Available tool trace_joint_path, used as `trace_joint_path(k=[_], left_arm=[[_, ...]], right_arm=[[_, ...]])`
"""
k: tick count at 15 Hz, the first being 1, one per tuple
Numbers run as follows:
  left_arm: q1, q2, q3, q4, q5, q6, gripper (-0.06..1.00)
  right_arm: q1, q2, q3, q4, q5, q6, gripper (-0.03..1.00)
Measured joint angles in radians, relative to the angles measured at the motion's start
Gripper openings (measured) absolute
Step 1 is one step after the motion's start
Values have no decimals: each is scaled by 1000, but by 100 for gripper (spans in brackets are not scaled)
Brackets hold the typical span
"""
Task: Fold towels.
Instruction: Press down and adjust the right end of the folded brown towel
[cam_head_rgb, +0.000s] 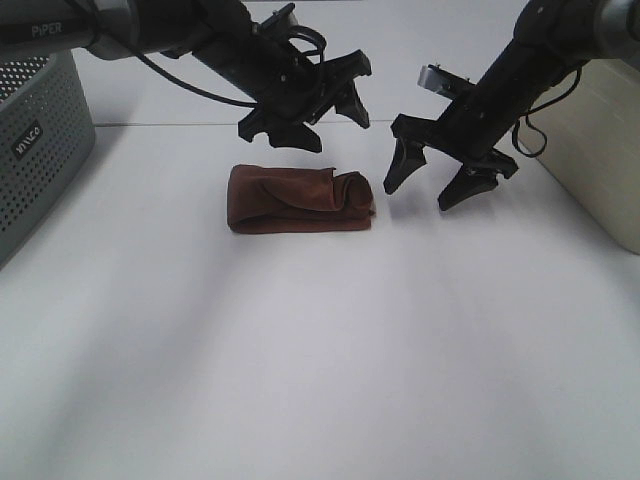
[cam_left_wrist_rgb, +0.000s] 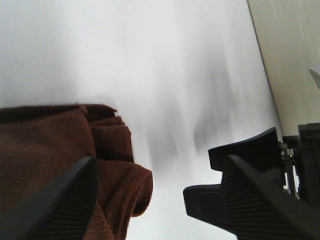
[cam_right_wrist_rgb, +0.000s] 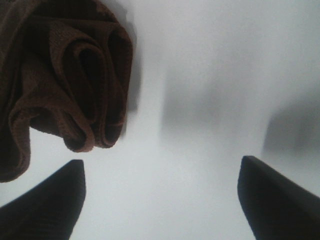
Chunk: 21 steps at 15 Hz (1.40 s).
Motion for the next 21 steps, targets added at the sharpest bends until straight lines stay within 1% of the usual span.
trace_joint_path(k=[2, 3, 4, 6, 7, 8, 9, 11, 12, 14, 15, 16, 19, 21], left_arm=[[29, -25, -22, 64, 10, 0, 67], [53, -44, -25, 104, 12, 0, 67], [83, -62, -28, 131, 13, 0, 67], [137, -73, -28, 155, 25, 0, 67], [158, -73, -28, 161, 49, 0, 67], [178, -73, -28, 170, 67, -1, 67], [203, -73, -28, 183, 87, -3, 67], [229, -73, -28, 192, 117, -3, 67], [239, -73, -28, 195, 131, -3, 67], [245, -73, -28, 206, 152, -3, 67], [245, -73, -28, 207, 154, -3, 67], [245, -73, -28, 207, 154, -3, 67], [245, -73, -28, 207, 156, -3, 67], [245, -73, -28, 207, 156, -3, 67]], right_arm=[[0, -38, 0, 4, 0, 0, 78], [0, -60, 0, 28, 0, -5, 78], [0, -74, 0, 81, 0, -15, 78], [2, -78, 0, 256, 25, -82, 78], [11, -78, 0, 336, 33, -124, 78], [30, -78, 0, 411, 38, -160, 78], [70, -78, 0, 487, 35, -195, 78], [135, -59, -3, 572, 27, -240, 78], [157, -35, -5, 597, 26, -245, 78], [166, 22, -6, 616, 21, -252, 77], [159, 50, -6, 606, 14, -253, 77], [146, 66, -6, 576, -8, -253, 77], [114, 73, -8, 439, -75, -250, 77], [109, 73, -11, 372, -91, -248, 77]])
